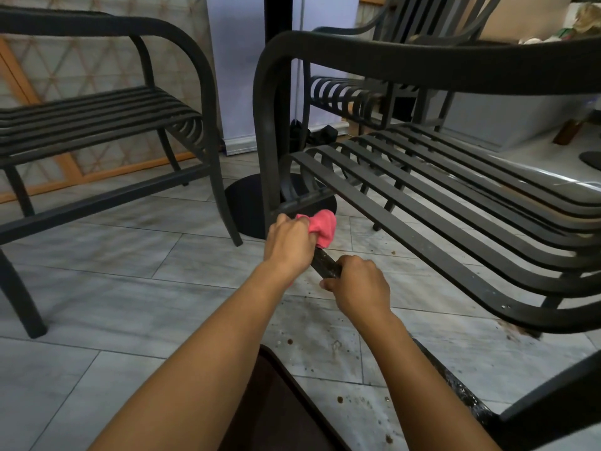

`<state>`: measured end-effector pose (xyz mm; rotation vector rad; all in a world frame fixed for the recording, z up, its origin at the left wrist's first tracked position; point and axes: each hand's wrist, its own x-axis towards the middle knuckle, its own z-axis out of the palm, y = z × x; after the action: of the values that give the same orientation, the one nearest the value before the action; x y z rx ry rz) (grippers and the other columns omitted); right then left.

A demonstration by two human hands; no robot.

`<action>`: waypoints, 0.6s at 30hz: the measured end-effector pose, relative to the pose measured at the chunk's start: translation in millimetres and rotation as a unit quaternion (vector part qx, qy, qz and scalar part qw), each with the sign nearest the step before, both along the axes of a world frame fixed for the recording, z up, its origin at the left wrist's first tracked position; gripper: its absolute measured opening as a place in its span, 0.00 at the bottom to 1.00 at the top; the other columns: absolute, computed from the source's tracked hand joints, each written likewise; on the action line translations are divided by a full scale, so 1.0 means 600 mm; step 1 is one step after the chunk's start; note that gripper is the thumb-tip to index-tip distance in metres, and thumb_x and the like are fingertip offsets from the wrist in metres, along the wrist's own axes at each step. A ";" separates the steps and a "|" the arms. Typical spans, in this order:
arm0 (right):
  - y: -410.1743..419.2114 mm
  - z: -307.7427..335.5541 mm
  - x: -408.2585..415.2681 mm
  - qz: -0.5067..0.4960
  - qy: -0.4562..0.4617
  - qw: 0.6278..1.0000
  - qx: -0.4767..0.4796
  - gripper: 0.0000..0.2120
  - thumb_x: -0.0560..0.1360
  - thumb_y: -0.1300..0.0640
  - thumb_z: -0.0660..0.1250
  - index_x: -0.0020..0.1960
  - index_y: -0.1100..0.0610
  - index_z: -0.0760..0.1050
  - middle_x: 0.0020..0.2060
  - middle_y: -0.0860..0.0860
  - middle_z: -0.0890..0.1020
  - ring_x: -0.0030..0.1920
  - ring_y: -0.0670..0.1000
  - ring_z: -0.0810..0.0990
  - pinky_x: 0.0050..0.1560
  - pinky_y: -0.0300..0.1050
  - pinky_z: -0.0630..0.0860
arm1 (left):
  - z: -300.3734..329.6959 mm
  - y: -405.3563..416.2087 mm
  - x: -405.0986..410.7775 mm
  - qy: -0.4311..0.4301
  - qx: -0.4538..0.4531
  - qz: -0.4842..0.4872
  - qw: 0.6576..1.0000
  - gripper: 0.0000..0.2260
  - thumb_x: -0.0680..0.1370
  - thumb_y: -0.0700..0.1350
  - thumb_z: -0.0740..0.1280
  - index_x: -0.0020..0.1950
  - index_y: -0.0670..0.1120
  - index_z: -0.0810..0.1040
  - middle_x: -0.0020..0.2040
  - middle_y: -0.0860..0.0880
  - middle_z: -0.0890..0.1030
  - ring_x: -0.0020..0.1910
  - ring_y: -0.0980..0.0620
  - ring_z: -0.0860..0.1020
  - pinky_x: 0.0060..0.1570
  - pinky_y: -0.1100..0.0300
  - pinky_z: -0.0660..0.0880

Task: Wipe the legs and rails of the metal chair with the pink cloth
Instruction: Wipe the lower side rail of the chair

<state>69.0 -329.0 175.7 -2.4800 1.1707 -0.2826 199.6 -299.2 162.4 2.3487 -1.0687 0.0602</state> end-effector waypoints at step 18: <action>0.039 0.030 -0.028 0.086 -0.184 0.974 -0.101 0.20 0.78 0.62 0.56 0.70 0.60 0.63 0.67 0.55 0.69 0.68 0.52 0.65 0.67 0.46 0.65 | 0.006 0.051 -0.099 0.204 -0.098 -0.102 0.969 0.14 0.81 0.47 0.55 0.67 0.49 0.69 0.52 0.56 0.71 0.60 0.52 0.66 0.61 0.57 0.68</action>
<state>52.2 -305.3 193.7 -2.5301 0.8043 -0.8083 140.5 -268.6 166.3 1.9498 -1.0342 -0.3623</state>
